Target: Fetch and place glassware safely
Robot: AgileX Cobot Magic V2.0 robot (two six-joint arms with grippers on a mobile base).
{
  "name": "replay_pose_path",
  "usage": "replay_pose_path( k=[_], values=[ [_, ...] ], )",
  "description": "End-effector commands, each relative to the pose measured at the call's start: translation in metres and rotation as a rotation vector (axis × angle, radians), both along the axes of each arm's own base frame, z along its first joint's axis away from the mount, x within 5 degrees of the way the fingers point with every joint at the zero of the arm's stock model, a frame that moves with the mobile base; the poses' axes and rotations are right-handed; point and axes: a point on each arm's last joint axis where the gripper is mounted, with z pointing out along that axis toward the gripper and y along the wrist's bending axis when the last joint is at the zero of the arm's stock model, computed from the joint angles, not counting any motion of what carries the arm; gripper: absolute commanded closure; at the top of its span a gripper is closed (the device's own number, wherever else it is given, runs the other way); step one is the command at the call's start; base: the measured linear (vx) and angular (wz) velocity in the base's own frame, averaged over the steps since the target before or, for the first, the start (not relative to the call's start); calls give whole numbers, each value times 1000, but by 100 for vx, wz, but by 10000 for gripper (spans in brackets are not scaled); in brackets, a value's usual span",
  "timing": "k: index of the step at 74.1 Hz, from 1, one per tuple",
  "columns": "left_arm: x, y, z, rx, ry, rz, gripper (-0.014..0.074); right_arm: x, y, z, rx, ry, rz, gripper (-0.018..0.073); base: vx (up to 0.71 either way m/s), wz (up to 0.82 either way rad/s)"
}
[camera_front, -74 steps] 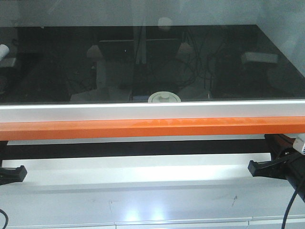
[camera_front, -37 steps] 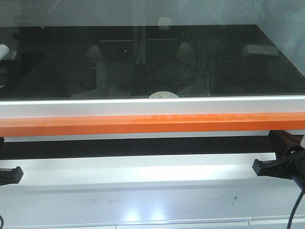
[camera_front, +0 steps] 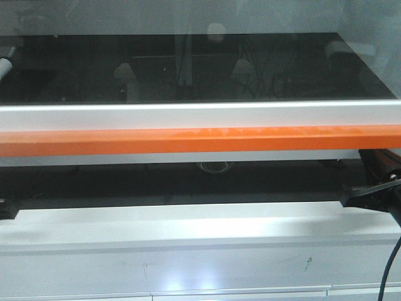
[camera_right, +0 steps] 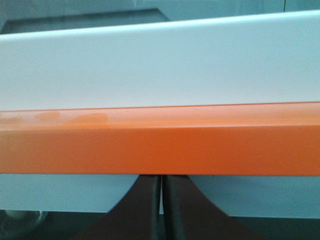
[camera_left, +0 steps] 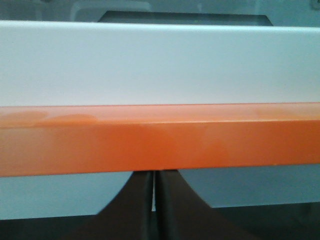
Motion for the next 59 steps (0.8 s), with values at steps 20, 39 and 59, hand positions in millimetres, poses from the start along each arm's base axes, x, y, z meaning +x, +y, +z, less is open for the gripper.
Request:
replay_pose_path(
  k=[20,39,59],
  values=[
    [-3,-1,82,-4,-355,-11,603,-1,0,66,37,-292,1,560,0,0],
    [-9,-2,89,3,-358,-14,603,-8,-1,82,38,-297,-1,560,0,0],
    [-32,-1,95,32,-344,-13,603,-28,-4,89,31,-261,-3,560,0,0]
  ],
)
